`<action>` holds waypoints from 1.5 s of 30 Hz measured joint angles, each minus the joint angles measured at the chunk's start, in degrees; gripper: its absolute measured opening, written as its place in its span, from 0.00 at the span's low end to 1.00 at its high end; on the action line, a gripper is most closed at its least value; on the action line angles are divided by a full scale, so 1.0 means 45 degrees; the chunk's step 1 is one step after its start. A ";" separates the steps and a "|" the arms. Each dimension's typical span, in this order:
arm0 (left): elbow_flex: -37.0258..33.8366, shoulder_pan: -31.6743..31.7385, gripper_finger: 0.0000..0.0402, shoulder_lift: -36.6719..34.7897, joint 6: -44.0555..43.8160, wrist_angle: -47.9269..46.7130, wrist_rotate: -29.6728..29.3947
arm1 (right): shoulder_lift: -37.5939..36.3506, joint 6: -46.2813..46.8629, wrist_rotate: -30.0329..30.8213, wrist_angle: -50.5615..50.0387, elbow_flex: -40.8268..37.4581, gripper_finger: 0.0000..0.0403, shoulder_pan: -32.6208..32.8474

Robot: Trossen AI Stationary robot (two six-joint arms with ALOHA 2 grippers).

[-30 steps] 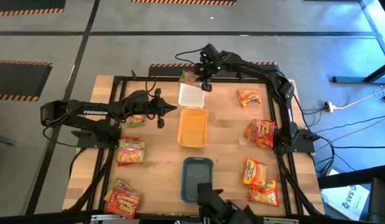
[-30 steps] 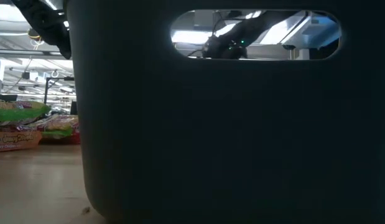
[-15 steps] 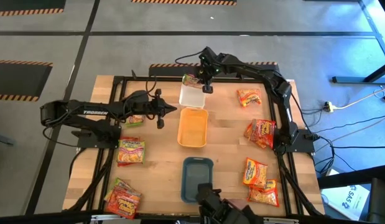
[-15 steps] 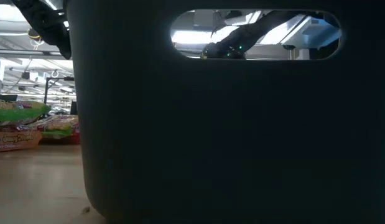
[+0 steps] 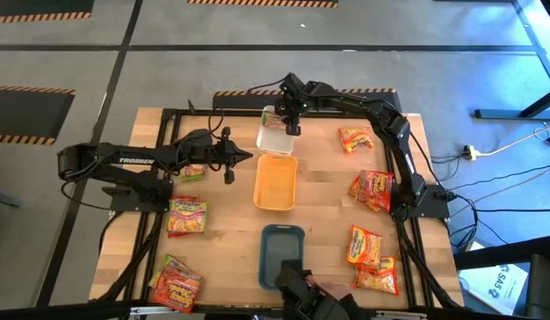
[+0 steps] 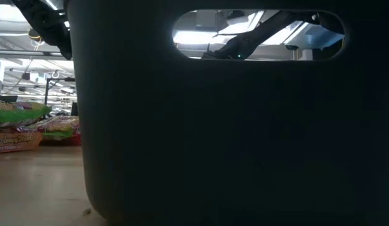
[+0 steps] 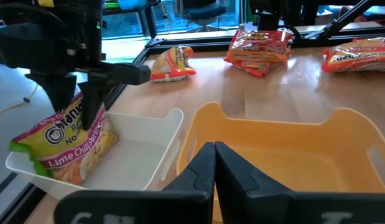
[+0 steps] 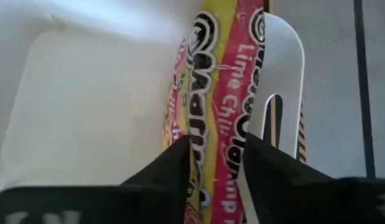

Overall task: Sort Maruchan noodles
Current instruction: Put the green noodle pack into the white bin

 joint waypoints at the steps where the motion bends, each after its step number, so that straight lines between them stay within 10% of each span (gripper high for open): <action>1: 0.0005 0.0000 0.00 0.0000 0.0000 0.0000 0.0005 | 0.0000 0.0028 0.0014 0.0087 0.0000 0.37 0.0004; 19: 0.0005 0.0010 0.01 0.0000 -0.0019 0.0000 -0.0605 | -0.2507 0.1349 -0.1105 -0.2773 0.0472 0.47 0.0348; 25: 0.0007 0.0015 0.17 0.0000 -0.0011 -0.0858 -0.2541 | -0.4585 0.1670 -0.1382 -0.2551 -0.2076 0.47 0.1238; 34: 0.3327 0.0240 0.39 -0.0010 -0.1730 -0.9585 -0.4812 | -0.8967 0.2489 -0.0467 0.2435 -0.9071 0.47 0.2277; 45: 0.5029 0.1578 0.41 0.0074 -0.7766 -1.7586 -0.6092 | -1.2025 0.3362 -0.1354 0.7065 -1.4088 0.47 0.2239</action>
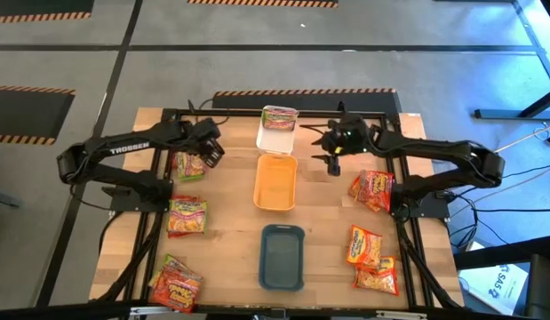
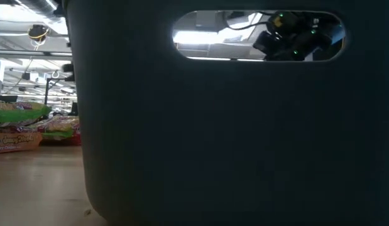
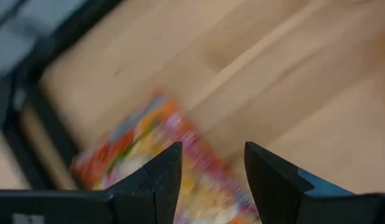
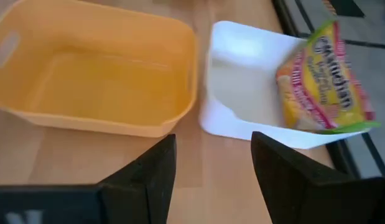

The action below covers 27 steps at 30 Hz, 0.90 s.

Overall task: Sort Maruchan noodles
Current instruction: Put the green noodle pack into the white bin

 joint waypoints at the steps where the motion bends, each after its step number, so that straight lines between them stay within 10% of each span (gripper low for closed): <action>1: -0.0102 0.0110 0.41 0.0084 -0.0459 -0.0276 -0.0057 | -0.0004 -0.0001 -0.0173 0.0219 -0.0185 0.47 0.0000; 22: -0.0146 -0.0809 0.41 0.3379 0.2027 0.4391 0.4147 | 0.0008 -0.0031 -0.0356 0.0783 -0.0930 0.47 0.0005; 27: 0.1435 -0.1495 0.41 0.2531 0.2428 0.2396 0.3057 | 0.0009 0.0098 -0.0361 0.1378 -0.0926 0.47 0.0005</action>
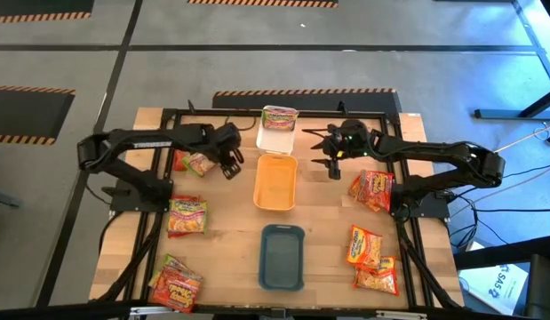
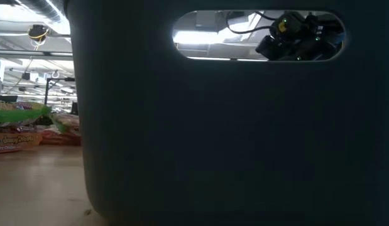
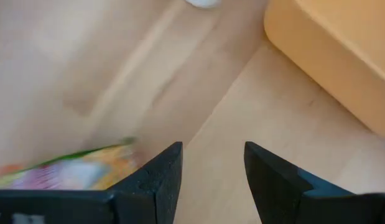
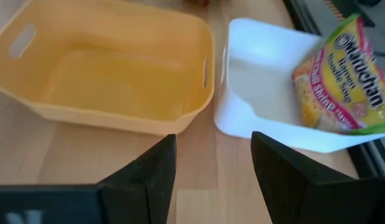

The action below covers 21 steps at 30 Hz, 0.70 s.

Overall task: Sort Maruchan noodles
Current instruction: Put the green noodle pack into the white bin

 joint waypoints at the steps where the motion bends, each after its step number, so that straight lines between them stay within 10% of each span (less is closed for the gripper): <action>1: 0.0243 -0.0025 0.41 -0.0246 0.0053 -0.0450 -0.0440 | 0.0000 0.0101 0.0000 0.0084 0.0000 0.47 0.0000; 7: 0.0456 0.1221 0.42 -0.1834 -0.0381 -0.2120 -0.2129 | 0.0005 0.0221 0.0000 0.0333 0.0000 0.47 -0.0010; 21: -0.0111 0.5985 0.51 -0.0645 0.0628 -0.3056 -0.0088 | 0.0732 0.0248 -0.1234 0.0387 0.0010 0.47 -0.0005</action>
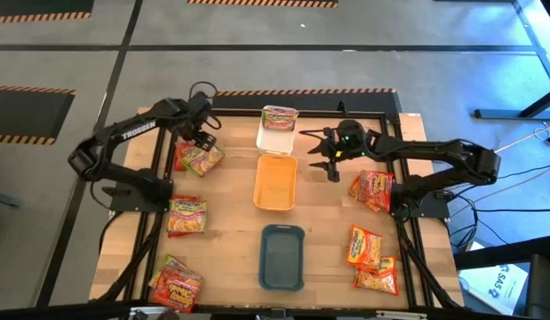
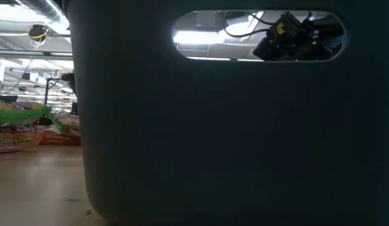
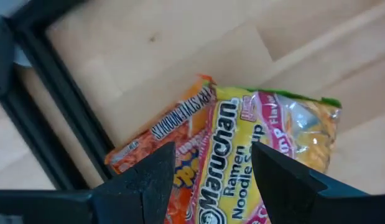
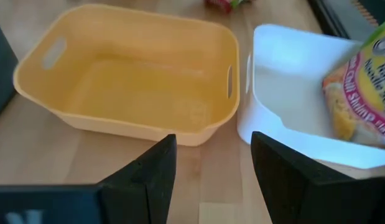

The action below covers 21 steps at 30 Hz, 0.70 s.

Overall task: Sort Maruchan noodles
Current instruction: Put the green noodle pack into the white bin

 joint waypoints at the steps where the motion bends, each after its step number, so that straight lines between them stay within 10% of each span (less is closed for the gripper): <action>1: 0.0000 0.0100 0.51 0.0191 0.0104 -0.0011 0.0381 | 0.0091 -0.0007 0.0004 0.0000 0.0000 0.47 0.0000; 13: 0.0008 0.0153 0.49 0.2425 0.1847 0.0058 0.1856 | 0.0458 -0.0111 -0.0097 0.0038 0.0000 0.47 0.0010; 21: 0.0015 -0.0131 0.29 0.2644 0.2318 0.0475 0.2026 | 0.0458 -0.0119 -0.0092 0.0306 0.0000 0.47 0.0010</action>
